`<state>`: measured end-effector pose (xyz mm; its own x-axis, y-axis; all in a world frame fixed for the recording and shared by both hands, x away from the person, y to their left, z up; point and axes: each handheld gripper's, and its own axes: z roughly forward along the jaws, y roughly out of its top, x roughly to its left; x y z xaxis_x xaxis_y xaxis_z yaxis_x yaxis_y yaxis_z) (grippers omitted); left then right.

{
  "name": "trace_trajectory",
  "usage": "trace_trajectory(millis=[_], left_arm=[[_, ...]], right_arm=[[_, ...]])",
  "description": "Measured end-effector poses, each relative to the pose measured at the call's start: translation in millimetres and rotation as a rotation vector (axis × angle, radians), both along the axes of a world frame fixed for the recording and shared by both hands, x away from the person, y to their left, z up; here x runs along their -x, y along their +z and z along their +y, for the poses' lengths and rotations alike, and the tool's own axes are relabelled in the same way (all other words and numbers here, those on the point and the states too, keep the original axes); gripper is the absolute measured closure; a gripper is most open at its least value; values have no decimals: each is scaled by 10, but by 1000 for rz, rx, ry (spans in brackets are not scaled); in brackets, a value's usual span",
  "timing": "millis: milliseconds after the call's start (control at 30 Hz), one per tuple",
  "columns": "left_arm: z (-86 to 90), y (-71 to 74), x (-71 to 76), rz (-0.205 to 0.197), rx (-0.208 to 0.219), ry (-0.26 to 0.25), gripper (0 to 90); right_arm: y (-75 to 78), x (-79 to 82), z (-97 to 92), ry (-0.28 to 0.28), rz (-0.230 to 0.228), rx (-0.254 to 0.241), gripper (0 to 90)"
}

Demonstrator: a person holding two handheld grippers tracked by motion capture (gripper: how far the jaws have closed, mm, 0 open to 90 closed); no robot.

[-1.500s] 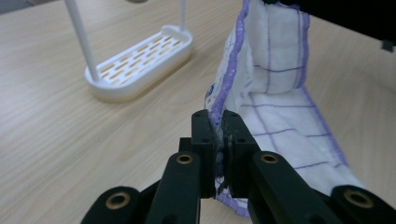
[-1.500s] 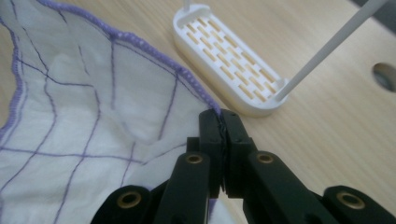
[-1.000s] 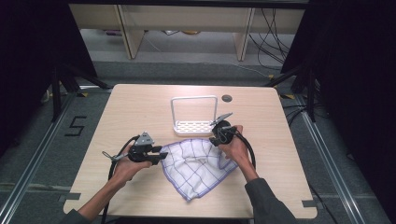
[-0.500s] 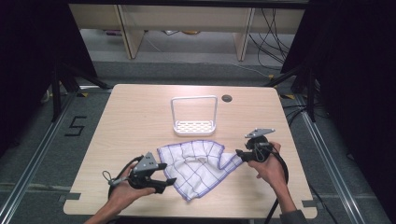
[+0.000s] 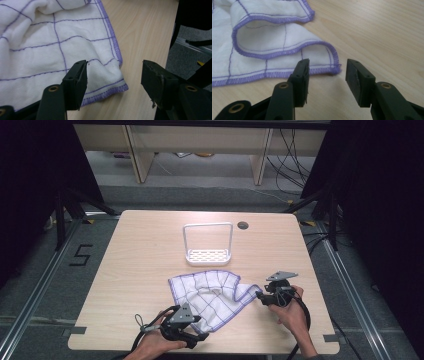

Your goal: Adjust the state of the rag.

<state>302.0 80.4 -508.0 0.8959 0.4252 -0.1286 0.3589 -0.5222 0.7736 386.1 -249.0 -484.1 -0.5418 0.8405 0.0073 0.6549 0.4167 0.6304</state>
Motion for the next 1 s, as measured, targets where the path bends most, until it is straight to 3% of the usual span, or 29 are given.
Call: trace_trajectory(millis=[100,133,233,300,367,400,433,533,567,600,633,667,733,767,800,833,867,900,933,967,1000], left_arm=[[-23,-23,-23,-65,-57,-23,578],[-32,-35,-10,-51,-52,-9,621],[-6,-51,-44,-84,-74,-45,745],[11,-48,-54,-76,-60,-45,794],[52,-39,-86,-75,-50,-51,819],[84,-24,-93,-68,-52,-46,825],[105,-19,-104,-73,-40,-48,829],[178,29,-108,-68,-8,-42,836],[216,60,-111,-66,-8,-45,836],[260,96,-106,-71,-10,-43,838],[297,117,-101,-68,17,-48,838],[350,147,-90,-72,16,-49,838],[463,189,-66,-67,22,-57,837],[519,209,-40,-61,24,-48,837],[565,210,-15,-54,45,-42,837],[619,220,8,-35,38,-49,837],[662,219,29,-44,32,-63,838],[682,199,75,-38,40,-52,837],[707,181,106,-44,23,-66,837],[723,155,146,-40,10,-70,836],[731,129,174,-30,5,-67,835]], right_arm=[[-46,-86,17,0,-1,9,560],[-58,-108,28,-4,2,12,568],[-116,-155,63,-2,24,24,619],[-139,-169,57,2,36,-11,673],[-158,-167,46,14,17,-32,761],[-139,-148,47,18,46,-31,811],[-141,-133,56,32,45,-34,847],[-112,-78,80,38,61,-22,873],[-90,-31,96,32,46,-38,875],[-34,22,90,50,53,-23,876],[10,89,92,63,40,-26,876],[49,166,91,87,20,-23,875],[108,366,105,96,20,-40,875],[125,448,80,132,8,-22,875],[131,542,70,148,1,-34,875],[120,635,68,155,-7,-51,875],[130,743,71,149,24,-52,874],[98,825,86,160,4,-68,873],[90,932,118,150,46,-73,872],[49,992,138,170,32,-76,871],[36,1063,160,172,65,-70,869]])
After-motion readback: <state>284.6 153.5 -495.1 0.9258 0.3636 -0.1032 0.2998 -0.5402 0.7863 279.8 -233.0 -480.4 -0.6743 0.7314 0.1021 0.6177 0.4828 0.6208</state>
